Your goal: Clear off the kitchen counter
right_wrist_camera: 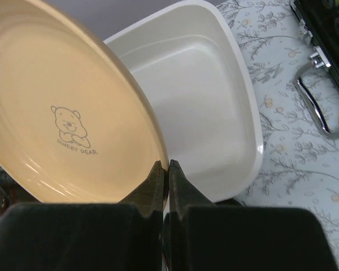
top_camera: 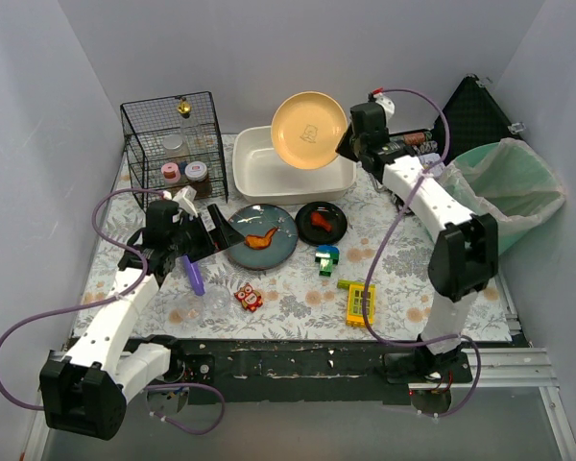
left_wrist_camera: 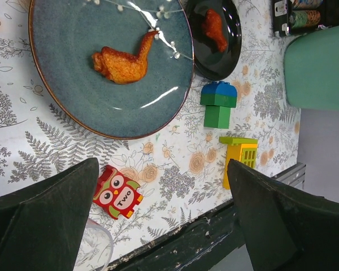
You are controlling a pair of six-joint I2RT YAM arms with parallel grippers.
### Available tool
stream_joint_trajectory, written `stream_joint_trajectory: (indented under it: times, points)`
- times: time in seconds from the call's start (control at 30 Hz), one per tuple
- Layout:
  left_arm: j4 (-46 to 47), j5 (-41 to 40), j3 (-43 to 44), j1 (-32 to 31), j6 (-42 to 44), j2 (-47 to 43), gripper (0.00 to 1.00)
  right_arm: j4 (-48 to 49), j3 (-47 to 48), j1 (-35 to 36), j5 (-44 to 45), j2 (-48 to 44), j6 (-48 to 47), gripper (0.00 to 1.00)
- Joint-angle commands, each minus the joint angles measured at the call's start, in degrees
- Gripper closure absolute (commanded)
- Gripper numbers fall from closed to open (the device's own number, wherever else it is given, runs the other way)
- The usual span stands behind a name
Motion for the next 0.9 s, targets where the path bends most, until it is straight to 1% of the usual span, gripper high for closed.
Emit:
stream_joint_trajectory:
  times: [0.0, 0.17, 0.23, 0.3, 0.37, 0.5, 0.7, 0.87]
  points:
    - [0.00, -0.17, -0.51, -0.25, -1.05, -3.16, 0.02, -1.82, 14.75, -0.32, 3.24, 10.59, 3.11, 0.99]
    - [-0.96, -0.44, -0.59, -0.25, -1.84, -5.00, 0.02, -8.68, 30.48, -0.50, 3.59, 23.70, 3.29, 0.99]
    - [-1.05, -0.44, -0.77, -0.25, -2.27, -5.53, 0.02, -11.32, 33.49, -0.58, 4.82, 27.49, 3.81, 0.99]
    - [-1.32, -0.35, -0.86, -0.25, -2.63, -5.80, 0.02, -12.29, 33.16, -1.02, 5.17, 29.00, 4.69, 0.99]
    - [-1.58, -0.44, -0.68, -0.25, -2.54, -6.24, 0.02, -12.21, 30.35, -1.90, 5.18, 28.74, 5.92, 0.99]
    - [-1.84, -0.70, -0.94, -0.25, -2.36, -6.33, 0.02, -11.33, 24.54, -3.92, 2.37, 27.68, 7.94, 0.99]
    - [-1.84, -0.79, -1.04, -0.24, -2.36, -5.97, 0.02, -13.61, 24.36, -6.73, -3.52, 29.70, 8.39, 0.99]
    - [-1.76, -0.88, -1.21, -0.25, -2.54, -5.80, 0.02, -15.37, 25.86, -7.09, -4.84, 31.46, 5.49, 0.99]
